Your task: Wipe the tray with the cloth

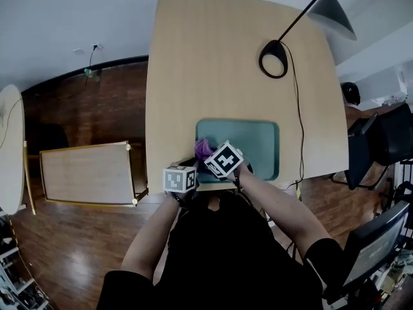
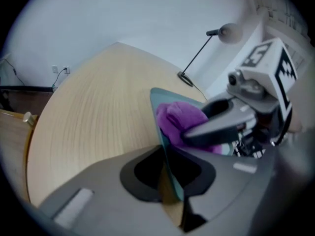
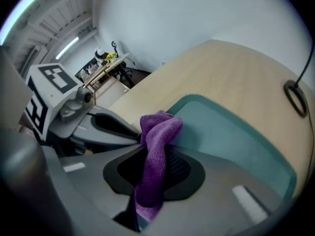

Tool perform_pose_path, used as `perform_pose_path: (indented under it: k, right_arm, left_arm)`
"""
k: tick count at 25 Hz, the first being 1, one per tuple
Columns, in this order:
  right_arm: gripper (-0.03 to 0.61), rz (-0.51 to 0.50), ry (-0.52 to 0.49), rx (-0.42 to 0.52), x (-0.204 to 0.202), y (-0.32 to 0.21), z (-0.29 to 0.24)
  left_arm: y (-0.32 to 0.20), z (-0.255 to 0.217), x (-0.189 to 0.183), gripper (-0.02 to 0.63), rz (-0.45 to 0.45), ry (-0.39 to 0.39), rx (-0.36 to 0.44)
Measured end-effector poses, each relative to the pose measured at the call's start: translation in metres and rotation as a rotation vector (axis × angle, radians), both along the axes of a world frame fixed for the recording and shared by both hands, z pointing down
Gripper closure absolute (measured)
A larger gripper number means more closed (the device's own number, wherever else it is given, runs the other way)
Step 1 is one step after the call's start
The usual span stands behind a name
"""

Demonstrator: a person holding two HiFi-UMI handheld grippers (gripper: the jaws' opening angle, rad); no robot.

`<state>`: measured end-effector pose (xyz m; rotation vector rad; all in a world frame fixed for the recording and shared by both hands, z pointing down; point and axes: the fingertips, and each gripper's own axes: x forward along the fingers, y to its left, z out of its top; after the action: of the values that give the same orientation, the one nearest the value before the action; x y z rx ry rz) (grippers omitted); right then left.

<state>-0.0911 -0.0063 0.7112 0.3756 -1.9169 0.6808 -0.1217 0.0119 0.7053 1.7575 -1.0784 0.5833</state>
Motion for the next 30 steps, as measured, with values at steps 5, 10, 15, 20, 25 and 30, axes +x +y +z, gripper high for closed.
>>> perform_pose_path:
  k: [5,10,15,20,25,30]
  right_arm:
    - [0.5,0.015,-0.058,-0.01,0.001,0.062,-0.001]
    - [0.502,-0.003,-0.069,0.055,0.003,0.06,-0.017]
    - [0.502,0.038,0.003,0.132,0.057,0.046,-0.016]
    - [0.502,0.213,0.069,0.129,0.166,0.036,-0.011]
    - [0.502,0.337,0.128,0.134,0.236,0.015,-0.009]
    - [0.503,0.438,0.057,0.197,0.262,-0.018,-0.028]
  left_arm:
    - [0.0,0.001,-0.006,0.557,-0.027,-0.004,0.018]
    - [-0.002,0.002,-0.002,0.555,-0.007,-0.01,0.022]
    - [-0.005,0.008,-0.008,0.555,0.007,-0.008,0.021]
    - [0.001,0.01,-0.006,0.555,-0.007,-0.029,0.019]
    - [-0.003,0.013,-0.011,0.558,-0.032,-0.063,0.02]
    - [-0.001,0.014,-0.018,0.561,-0.064,-0.103,0.046]
